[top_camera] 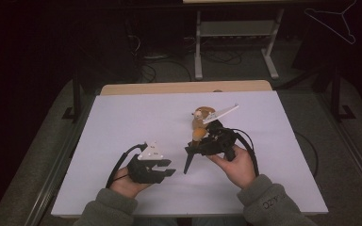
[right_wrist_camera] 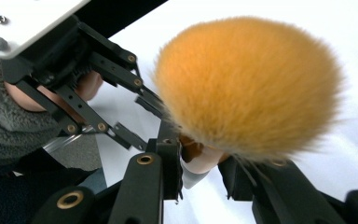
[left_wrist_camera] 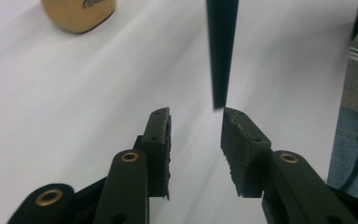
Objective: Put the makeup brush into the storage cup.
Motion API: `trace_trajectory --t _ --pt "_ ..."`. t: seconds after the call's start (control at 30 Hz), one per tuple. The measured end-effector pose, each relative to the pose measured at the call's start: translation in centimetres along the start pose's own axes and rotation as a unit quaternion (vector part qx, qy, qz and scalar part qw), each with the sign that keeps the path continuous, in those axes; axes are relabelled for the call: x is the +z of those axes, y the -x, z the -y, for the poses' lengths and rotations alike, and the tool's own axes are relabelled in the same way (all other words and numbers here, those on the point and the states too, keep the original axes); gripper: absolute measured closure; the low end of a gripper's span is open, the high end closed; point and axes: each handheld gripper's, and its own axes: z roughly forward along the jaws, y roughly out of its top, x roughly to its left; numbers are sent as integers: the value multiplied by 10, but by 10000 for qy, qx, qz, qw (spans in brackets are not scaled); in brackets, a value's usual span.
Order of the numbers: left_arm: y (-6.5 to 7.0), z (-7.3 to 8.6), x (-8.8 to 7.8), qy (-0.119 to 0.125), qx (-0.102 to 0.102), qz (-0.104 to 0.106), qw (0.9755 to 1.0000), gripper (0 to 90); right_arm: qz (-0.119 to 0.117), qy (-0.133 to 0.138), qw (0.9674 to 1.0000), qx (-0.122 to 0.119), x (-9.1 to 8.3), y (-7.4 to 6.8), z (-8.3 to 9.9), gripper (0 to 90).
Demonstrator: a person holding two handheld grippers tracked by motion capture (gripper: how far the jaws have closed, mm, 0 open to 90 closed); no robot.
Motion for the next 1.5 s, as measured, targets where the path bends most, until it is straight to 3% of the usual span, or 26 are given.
trace_trajectory --t 0.33,0.63,0.7,0.83,0.87,1.17,1.3,1.5 --pt "-8 23 -15 130 -322 -144 9993 615 182 -111 9998 -23 -7 5 -7 703" --pt "-12 32 -23 206 -429 -257 9985 608 344 -134 9993 20 -16 13 -13 703" --pt "-11 33 -23 260 -546 -266 9978 606 390 -135 9991 3 -17 15 -15 703" --pt "-14 35 -25 224 -448 -317 9982 599 460 -117 9989 33 -24 21 -20 703" --pt "-13 35 -24 272 -531 -323 9977 596 485 -119 9987 53 -25 22 -21 703" --pt "-17 37 -26 298 -539 -386 9974 576 628 -40 9980 106 -37 32 -33 703" --pt "-17 39 -27 363 -698 -390 9961 559 716 2 9973 188 -44 38 -40 702" --pt "-19 40 -28 292 -653 -415 9966 541 858 85 9959 278 -56 47 -50 702"
